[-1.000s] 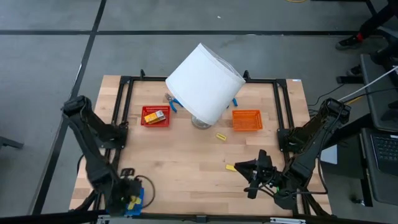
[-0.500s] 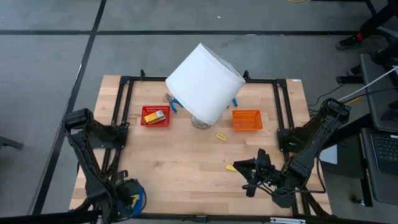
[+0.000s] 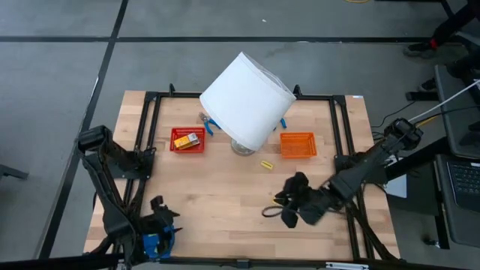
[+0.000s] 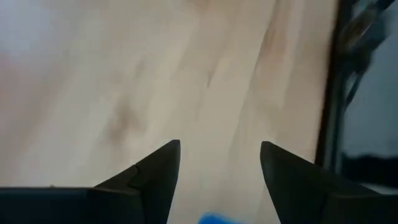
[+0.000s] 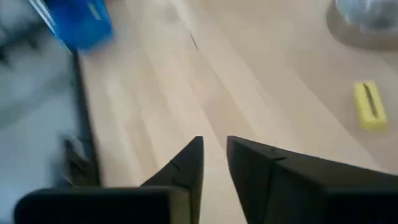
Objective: Pick & Place School Supplies
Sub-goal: Put the yellow eraser into the blue bin
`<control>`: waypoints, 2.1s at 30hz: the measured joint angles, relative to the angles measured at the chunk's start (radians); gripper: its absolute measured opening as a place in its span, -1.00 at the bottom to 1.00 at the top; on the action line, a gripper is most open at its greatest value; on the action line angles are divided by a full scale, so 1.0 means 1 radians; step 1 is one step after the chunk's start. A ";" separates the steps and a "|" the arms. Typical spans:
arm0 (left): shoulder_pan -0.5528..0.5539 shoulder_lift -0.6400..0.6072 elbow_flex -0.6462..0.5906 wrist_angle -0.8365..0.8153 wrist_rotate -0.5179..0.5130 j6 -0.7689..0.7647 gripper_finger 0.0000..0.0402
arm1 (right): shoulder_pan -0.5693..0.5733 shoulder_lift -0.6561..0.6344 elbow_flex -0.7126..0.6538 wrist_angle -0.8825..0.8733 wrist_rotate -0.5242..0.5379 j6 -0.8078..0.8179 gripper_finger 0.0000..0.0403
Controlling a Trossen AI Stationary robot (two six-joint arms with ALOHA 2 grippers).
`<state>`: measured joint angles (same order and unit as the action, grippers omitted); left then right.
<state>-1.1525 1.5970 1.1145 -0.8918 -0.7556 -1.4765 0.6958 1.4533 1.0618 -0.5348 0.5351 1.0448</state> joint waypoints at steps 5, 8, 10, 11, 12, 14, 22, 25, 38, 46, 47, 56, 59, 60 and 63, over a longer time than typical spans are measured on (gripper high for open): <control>0.047 -0.108 0.000 0.063 -0.167 0.223 0.12 | -0.110 0.029 0.000 -0.189 -0.187 -0.116 -0.30; 0.089 -0.178 0.000 0.087 -0.195 0.350 0.15 | -0.135 0.053 -0.009 -0.249 -0.214 -0.158 -0.06; 0.116 -0.217 0.000 0.102 -0.195 0.429 0.17 | -0.143 0.066 -0.027 -0.232 -0.241 -0.170 0.09; 0.127 -0.233 0.000 0.113 -0.192 0.464 0.17 | -0.146 0.071 -0.043 -0.215 -0.267 -0.170 0.15; 0.137 -0.245 0.001 0.122 -0.188 0.493 0.18 | -0.147 0.079 -0.060 -0.185 -0.292 -0.169 0.21; 0.152 -0.267 0.001 0.130 -0.185 0.531 0.18 | -0.147 0.096 -0.099 -0.124 -0.328 -0.161 0.29; 0.189 -0.303 0.001 0.141 -0.176 0.574 0.17 | -0.142 0.168 -0.190 0.006 -0.408 -0.157 0.29; 0.198 -0.304 0.001 0.142 -0.137 0.574 0.17 | -0.143 0.185 -0.196 0.059 -0.412 -0.163 0.27; 0.208 -0.304 0.001 0.195 -0.091 0.575 0.13 | -0.141 0.258 -0.204 0.112 -0.382 -0.163 0.26; 0.207 -0.304 0.001 0.200 -0.055 0.581 0.04 | -0.141 0.262 -0.206 0.108 -0.330 -0.135 -0.09; 0.207 -0.304 0.001 0.202 -0.055 0.582 0.03 | -0.141 0.262 -0.206 0.108 -0.323 -0.131 -0.16; 0.207 -0.304 0.001 0.216 -0.064 0.582 -0.01 | -0.142 0.262 -0.211 0.157 -0.310 -0.109 -0.66; 0.207 -0.303 0.001 0.217 -0.064 0.582 -0.01 | -0.144 0.278 -0.180 0.285 -0.314 -0.106 -0.64; 0.207 -0.303 0.001 0.216 -0.065 0.582 -0.02 | -0.144 0.269 -0.176 0.320 -0.314 -0.108 -0.62; 0.207 -0.300 0.001 0.216 -0.090 0.582 -0.03 | -0.143 0.272 -0.158 0.397 -0.318 -0.131 -0.57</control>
<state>-0.9455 1.2968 1.1156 -0.6754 -0.8460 -0.8948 0.5526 1.7255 0.9037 -0.1380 0.2172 0.9141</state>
